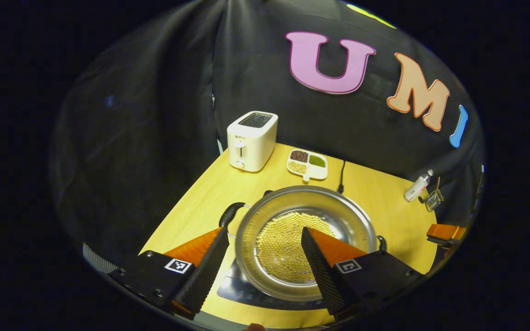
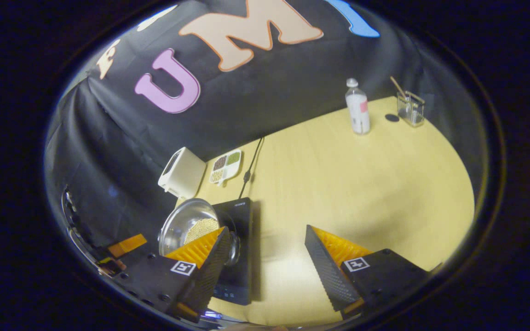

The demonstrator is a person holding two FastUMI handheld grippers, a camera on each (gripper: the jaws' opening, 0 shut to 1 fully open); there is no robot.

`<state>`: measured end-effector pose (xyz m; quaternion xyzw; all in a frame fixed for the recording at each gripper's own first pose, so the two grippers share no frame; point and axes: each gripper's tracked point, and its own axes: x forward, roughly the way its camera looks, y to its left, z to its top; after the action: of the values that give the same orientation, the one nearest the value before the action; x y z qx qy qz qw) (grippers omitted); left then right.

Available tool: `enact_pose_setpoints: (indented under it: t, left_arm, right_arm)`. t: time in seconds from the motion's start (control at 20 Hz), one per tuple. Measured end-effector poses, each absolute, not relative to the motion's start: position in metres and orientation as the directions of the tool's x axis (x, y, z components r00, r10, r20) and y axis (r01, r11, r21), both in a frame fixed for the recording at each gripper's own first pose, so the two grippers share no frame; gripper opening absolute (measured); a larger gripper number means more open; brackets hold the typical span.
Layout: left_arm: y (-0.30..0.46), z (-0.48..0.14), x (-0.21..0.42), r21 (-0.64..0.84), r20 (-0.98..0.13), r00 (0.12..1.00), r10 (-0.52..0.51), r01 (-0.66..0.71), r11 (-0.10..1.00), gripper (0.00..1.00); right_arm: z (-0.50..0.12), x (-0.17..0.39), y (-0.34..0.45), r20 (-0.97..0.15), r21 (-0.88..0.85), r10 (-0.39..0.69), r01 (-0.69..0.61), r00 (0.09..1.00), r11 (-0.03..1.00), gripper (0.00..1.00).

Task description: First push the handle of the pot to place it horizontally, then grasp the pot with both hands and set it on the induction cooktop.

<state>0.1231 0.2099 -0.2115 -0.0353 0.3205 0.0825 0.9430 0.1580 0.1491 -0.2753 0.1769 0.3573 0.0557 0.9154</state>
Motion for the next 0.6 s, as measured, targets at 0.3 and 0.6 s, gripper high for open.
enact_pose_setpoints:
  t: [0.3,0.6]
  left_arm:
    - [0.093,-0.163,0.083,0.010,-0.466,0.873,0.143,-0.157,0.988,0.97]
    - [0.000,-0.115,0.061,0.018,-0.303,0.948,0.100,-0.099,0.995,0.97]
  right_arm:
    - [-0.214,0.132,0.075,-0.508,0.300,0.215,-0.062,0.834,0.952,1.00]
    - [-0.153,0.106,0.007,-0.352,0.220,0.168,-0.093,0.921,0.971,0.99]
